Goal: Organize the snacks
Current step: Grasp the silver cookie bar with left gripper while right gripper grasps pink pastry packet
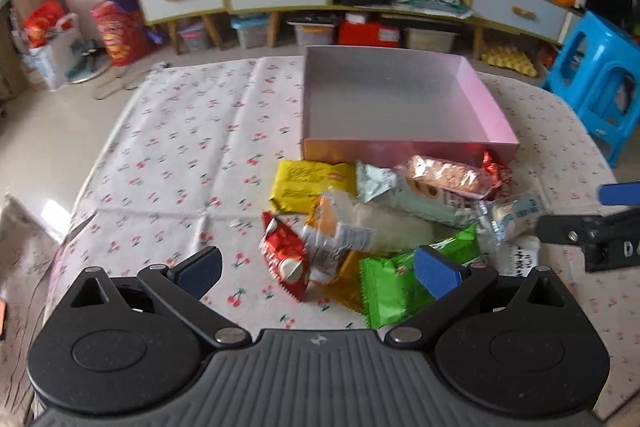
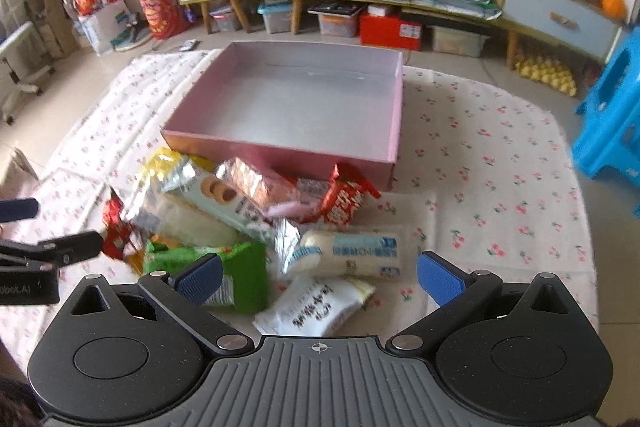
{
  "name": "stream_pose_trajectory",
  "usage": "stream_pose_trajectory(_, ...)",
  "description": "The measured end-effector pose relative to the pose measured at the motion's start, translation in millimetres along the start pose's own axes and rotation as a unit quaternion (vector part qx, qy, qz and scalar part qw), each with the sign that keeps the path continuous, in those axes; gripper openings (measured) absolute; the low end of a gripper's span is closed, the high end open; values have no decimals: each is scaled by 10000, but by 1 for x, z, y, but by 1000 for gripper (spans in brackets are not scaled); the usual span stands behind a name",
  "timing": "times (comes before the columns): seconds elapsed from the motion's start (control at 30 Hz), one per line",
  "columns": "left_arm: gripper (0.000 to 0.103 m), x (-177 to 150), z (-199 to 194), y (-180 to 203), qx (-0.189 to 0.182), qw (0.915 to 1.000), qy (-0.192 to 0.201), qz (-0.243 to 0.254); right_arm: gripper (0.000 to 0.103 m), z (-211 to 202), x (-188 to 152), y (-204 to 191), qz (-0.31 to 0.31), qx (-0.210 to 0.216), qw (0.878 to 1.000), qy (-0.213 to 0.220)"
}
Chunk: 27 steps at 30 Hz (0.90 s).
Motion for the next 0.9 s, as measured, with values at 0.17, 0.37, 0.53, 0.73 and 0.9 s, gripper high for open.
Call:
stream_pose_trajectory(0.17,102,21,20,-7,-271,9993,-201,185,103,12,21,7,489,830,9953,-36)
stream_pose_trajectory(0.37,96,35,61,-28,-890,9946,-430,-323,103,30,36,-1,786,1609,9838,-38)
stream_pose_trajectory(0.53,90,45,84,-38,-1474,9851,-382,-805,102,41,46,1,873,1842,9790,84)
stream_pose_trajectory(0.73,68,45,110,-47,-2052,9651,-629,-1500,95,57,49,13,1161,1980,9732,125)
stream_pose_trajectory(0.9,62,45,101,-42,-2107,9670,-556,-1320,83,67,44,12,1017,1892,9767,32)
Point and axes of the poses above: each gripper's, at about its wrist camera, not at the fingertips, and z roughly the way its jaws point, y to its right, x to its top, the point moved 10 cm from there along z, roughly the way its jaws point, and after that the axes turned 8 degrees about -y, right-handed, at the moved point
